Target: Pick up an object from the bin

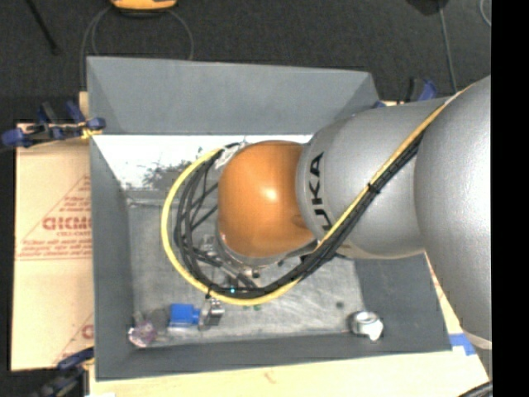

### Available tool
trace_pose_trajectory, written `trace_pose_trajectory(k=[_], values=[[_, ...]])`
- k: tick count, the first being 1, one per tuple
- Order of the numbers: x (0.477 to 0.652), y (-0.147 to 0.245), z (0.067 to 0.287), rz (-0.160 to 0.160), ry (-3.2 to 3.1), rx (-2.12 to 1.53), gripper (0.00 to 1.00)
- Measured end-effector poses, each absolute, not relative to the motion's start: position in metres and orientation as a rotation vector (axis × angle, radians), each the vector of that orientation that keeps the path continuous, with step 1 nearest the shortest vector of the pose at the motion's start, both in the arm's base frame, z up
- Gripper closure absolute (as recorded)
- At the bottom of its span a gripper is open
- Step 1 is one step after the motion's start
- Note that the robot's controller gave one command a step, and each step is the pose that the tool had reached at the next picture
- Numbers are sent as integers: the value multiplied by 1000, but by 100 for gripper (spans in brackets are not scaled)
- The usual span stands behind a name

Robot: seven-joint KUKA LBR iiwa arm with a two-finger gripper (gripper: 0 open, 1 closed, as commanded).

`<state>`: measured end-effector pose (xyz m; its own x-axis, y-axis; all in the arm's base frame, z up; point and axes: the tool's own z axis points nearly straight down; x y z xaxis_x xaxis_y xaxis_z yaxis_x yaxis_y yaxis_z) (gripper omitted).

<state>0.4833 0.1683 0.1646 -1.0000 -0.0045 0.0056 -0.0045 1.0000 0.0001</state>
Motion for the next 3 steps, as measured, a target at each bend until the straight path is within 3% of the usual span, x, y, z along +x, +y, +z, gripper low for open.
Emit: trace_pose_trajectory(k=[1,2,3], values=[[480,211,74,-4,-3140,-170,0],[480,213,78,-10,-3137,-176,100],[482,211,96,-4,-3141,-173,100]])
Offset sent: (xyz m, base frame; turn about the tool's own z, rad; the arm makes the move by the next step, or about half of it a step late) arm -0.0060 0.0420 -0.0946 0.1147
